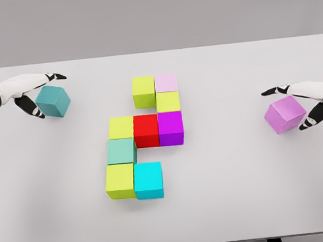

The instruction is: Assemble the squares on the desktop into the number 2

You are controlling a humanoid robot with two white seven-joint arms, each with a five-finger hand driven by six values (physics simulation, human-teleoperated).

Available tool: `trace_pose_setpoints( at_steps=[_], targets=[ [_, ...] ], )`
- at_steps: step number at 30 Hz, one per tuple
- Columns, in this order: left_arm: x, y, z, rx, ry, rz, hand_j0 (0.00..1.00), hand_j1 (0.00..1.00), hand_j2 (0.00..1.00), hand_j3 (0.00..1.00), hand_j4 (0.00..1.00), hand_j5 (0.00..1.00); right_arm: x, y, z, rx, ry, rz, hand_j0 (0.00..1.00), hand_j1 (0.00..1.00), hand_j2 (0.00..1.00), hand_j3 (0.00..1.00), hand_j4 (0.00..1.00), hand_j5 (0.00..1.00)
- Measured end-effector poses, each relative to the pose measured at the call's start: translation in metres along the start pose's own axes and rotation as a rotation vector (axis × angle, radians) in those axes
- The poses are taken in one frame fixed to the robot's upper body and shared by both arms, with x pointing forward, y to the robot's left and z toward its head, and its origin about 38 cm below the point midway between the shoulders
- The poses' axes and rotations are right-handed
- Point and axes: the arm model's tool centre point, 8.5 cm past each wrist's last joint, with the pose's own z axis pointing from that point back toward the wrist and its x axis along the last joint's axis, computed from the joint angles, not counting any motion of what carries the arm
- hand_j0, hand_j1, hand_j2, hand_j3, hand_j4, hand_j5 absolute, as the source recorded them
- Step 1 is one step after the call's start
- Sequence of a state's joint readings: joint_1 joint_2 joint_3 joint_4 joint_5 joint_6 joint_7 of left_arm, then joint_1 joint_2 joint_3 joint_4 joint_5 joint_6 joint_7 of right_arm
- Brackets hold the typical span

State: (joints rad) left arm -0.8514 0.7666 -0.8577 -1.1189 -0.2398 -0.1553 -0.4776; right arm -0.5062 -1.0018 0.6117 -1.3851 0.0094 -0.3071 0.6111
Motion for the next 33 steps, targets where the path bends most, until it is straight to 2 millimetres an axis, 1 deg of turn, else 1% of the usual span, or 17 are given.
trace_pose_setpoints(
  at_steps=[2, 8, 13, 17, 18, 20, 21, 22, 23, 24, 29, 33],
  targets=[
    [0.000, -0.001, -0.001, -0.003, 0.003, -0.003, 1.00, 1.00, 1.00, 1.00, 1.00, 1.00, 0.000, 0.000, -0.001, 0.000, 0.003, 0.004, 0.97, 0.97, 0.97, 0.97, 0.97, 0.97],
    [0.000, -0.002, -0.002, -0.004, 0.007, -0.007, 1.00, 1.00, 1.00, 1.00, 1.00, 1.00, -0.001, 0.001, -0.001, 0.005, 0.009, 0.016, 0.87, 0.87, 0.87, 0.87, 0.87, 0.87],
    [0.000, -0.003, -0.003, -0.005, 0.008, -0.007, 1.00, 1.00, 1.00, 1.00, 1.00, 1.00, 0.001, 0.001, -0.002, 0.009, 0.003, 0.026, 0.85, 0.85, 0.85, 0.85, 0.85, 0.85],
    [0.000, -0.003, -0.003, -0.006, 0.009, -0.009, 1.00, 1.00, 1.00, 1.00, 1.00, 1.00, 0.002, 0.002, -0.002, 0.011, -0.001, 0.031, 0.78, 0.78, 0.78, 0.78, 0.78, 0.78],
    [-0.001, -0.004, -0.003, -0.007, 0.009, -0.008, 1.00, 1.00, 1.00, 1.00, 1.00, 1.00, 0.002, 0.002, -0.002, 0.011, -0.002, 0.031, 0.74, 0.74, 0.74, 0.74, 0.74, 0.74],
    [-0.001, -0.006, -0.003, -0.011, 0.011, -0.008, 0.99, 0.99, 0.99, 0.99, 0.99, 0.99, 0.002, 0.002, -0.002, 0.012, -0.002, 0.032, 0.72, 0.72, 0.72, 0.72, 0.72, 0.72],
    [-0.001, -0.006, -0.003, -0.013, 0.011, -0.007, 0.97, 0.97, 0.97, 0.97, 0.97, 0.97, 0.003, 0.002, -0.002, 0.013, -0.003, 0.033, 0.70, 0.70, 0.70, 0.70, 0.70, 0.70],
    [-0.001, -0.007, -0.003, -0.013, 0.011, -0.007, 0.94, 0.94, 0.94, 0.94, 0.94, 0.94, 0.003, 0.002, -0.002, 0.012, -0.003, 0.033, 0.69, 0.69, 0.69, 0.69, 0.69, 0.69],
    [-0.001, -0.007, -0.003, -0.013, 0.011, -0.008, 0.91, 0.91, 0.91, 0.91, 0.91, 0.91, 0.003, 0.002, -0.002, 0.012, -0.004, 0.033, 0.67, 0.67, 0.67, 0.67, 0.67, 0.67],
    [-0.001, -0.007, -0.003, -0.015, 0.011, -0.007, 0.85, 0.85, 0.85, 0.85, 0.85, 0.85, 0.003, 0.001, -0.001, 0.011, -0.005, 0.035, 0.67, 0.67, 0.67, 0.67, 0.67, 0.67],
    [-0.002, -0.009, -0.002, -0.020, 0.013, -0.007, 0.78, 0.78, 0.78, 0.78, 0.78, 0.78, 0.007, -0.001, 0.000, 0.010, -0.031, 0.060, 0.67, 0.67, 0.67, 0.67, 0.67, 0.67],
    [-0.003, -0.009, -0.001, -0.020, 0.014, -0.005, 0.73, 0.73, 0.73, 0.73, 0.73, 0.73, 0.016, -0.008, 0.003, 0.000, -0.087, 0.115, 0.67, 0.67, 0.67, 0.67, 0.67, 0.67]
  ],
)
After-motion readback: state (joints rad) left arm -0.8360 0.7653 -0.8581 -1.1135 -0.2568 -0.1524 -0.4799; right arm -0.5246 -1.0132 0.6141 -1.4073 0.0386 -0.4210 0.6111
